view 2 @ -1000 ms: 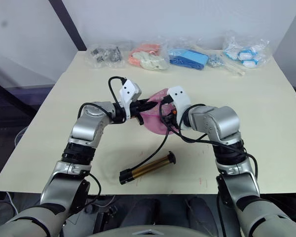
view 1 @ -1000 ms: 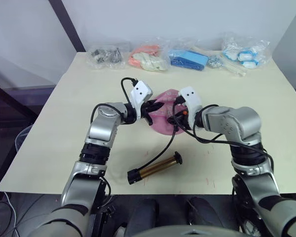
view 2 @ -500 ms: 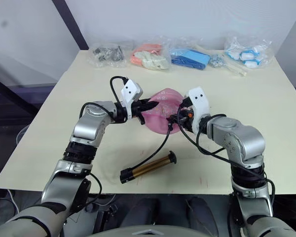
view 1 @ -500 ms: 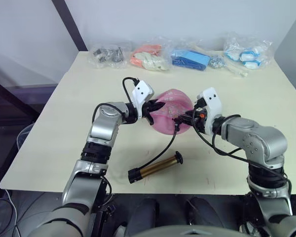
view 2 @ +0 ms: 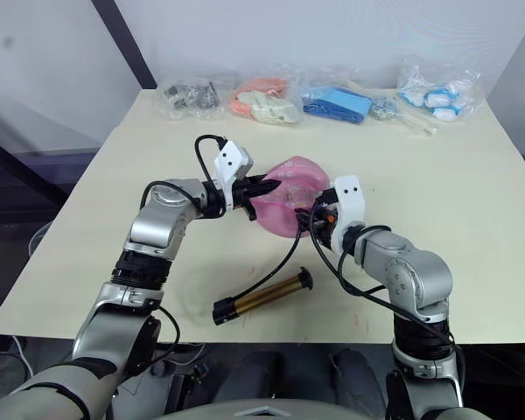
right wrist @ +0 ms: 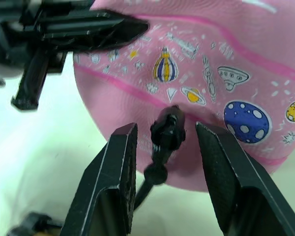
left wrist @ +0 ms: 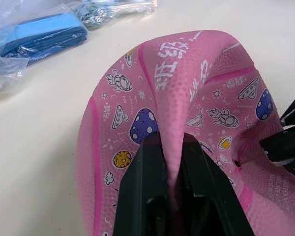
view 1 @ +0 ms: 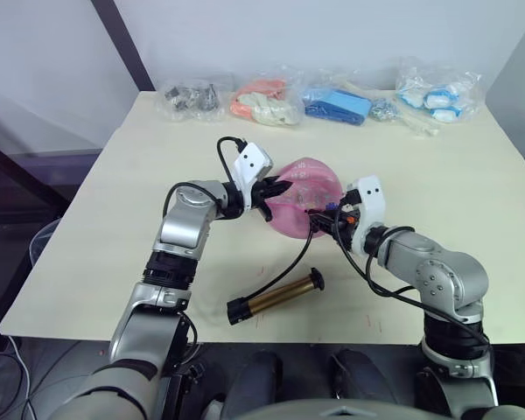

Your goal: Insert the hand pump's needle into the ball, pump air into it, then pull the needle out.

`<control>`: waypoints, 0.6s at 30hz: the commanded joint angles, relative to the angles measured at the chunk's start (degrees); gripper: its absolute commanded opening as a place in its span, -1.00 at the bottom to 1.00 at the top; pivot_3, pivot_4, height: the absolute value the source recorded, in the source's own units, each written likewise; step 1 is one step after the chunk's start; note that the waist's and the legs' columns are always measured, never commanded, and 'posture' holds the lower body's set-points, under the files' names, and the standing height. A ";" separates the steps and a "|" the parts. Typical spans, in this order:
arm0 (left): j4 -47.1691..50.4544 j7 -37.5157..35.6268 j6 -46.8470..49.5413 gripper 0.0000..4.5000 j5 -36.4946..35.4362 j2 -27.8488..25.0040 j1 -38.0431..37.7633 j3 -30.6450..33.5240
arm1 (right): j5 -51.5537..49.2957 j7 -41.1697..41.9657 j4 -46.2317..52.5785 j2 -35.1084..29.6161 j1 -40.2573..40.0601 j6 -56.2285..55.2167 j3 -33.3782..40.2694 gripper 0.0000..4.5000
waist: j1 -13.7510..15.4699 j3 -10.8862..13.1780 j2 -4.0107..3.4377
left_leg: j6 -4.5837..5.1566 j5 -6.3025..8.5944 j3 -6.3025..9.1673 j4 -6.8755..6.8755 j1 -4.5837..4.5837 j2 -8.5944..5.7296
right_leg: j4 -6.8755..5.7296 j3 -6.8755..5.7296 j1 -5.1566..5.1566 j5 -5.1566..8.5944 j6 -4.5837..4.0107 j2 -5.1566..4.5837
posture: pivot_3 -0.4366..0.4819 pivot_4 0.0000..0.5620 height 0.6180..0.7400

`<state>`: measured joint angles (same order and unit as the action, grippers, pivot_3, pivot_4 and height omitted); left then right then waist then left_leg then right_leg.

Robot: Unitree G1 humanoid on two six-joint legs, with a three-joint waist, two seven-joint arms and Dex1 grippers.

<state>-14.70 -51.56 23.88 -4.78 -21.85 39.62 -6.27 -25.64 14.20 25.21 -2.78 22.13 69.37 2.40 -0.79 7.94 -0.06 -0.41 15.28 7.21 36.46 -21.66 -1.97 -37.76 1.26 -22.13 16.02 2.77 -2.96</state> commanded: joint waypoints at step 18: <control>-3.69 -0.23 2.76 -1.00 1.17 0.44 -2.73 -3.80 | -3.21 -5.41 -2.87 6.42 -0.04 -0.32 3.03 -0.13 | -0.03 -0.01 -0.01 | -0.01 -0.02 -0.02 0.02 0.02 -0.01 | -0.08 0.03 -0.01 0.00 -0.01 0.02 | -0.05 -0.47 1.00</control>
<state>-14.70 -51.50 23.89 -4.78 -21.84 39.61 -6.29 -27.76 9.04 21.43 2.96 21.53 69.81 5.50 -0.82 7.93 -0.07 -0.43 15.26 7.18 36.48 -21.64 -1.98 -37.84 1.29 -22.14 16.02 2.76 -2.95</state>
